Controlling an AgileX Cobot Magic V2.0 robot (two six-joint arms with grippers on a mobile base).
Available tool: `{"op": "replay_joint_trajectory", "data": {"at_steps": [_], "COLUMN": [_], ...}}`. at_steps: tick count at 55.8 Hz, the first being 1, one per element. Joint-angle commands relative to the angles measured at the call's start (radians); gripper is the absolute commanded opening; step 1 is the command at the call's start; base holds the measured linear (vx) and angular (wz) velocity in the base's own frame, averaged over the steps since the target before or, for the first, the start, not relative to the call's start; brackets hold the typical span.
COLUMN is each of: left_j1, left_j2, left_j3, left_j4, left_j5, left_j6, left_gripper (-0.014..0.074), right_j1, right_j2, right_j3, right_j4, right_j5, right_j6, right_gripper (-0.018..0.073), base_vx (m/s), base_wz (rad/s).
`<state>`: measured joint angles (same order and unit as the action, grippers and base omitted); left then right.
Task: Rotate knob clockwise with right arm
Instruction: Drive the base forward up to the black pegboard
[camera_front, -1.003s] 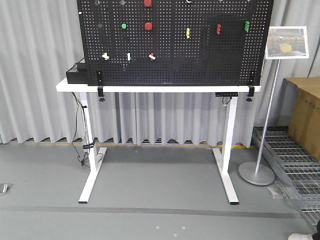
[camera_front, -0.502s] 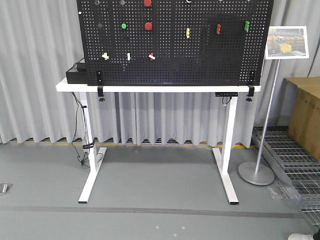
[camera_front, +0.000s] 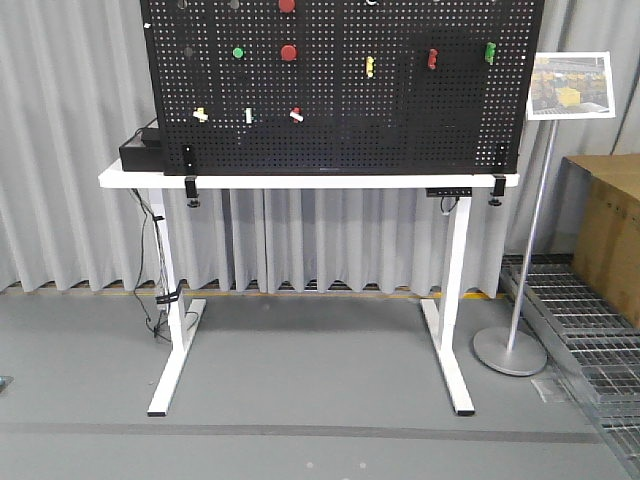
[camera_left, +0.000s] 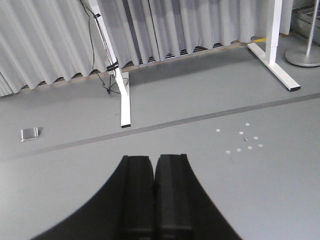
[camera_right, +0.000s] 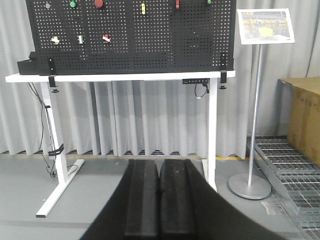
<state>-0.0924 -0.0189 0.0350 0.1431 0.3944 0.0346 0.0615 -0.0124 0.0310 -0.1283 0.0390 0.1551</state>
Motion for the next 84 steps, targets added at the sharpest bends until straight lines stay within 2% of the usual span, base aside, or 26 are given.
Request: {"op": "replay_joint_trajectory", "data": {"at_steps": [1,40,84], "left_j1": [-0.001,-0.001,-0.001], "left_j2": [-0.010,-0.010,-0.010], "left_j3": [0.008,0.008,0.008], "left_j4": [0.000,0.000,0.000], "left_j5": [-0.078,-0.078,-0.078], "left_j6": [-0.011,-0.011,-0.011], "left_gripper": [-0.0006,-0.0006,-0.0006], "right_j1": [-0.004,-0.004,-0.004], "right_j2": [-0.010,-0.010,-0.010], "right_j3": [0.005,0.005,0.005], "right_j4": [-0.010,-0.010,-0.010], "right_j5": [-0.080,-0.081,-0.081], "right_j6": [-0.006,-0.006,-0.006], "right_gripper": [-0.0009,-0.0009,-0.0009], "base_vx": [0.15,0.23,0.41], "base_wz": [0.02,-0.12,0.07]}}
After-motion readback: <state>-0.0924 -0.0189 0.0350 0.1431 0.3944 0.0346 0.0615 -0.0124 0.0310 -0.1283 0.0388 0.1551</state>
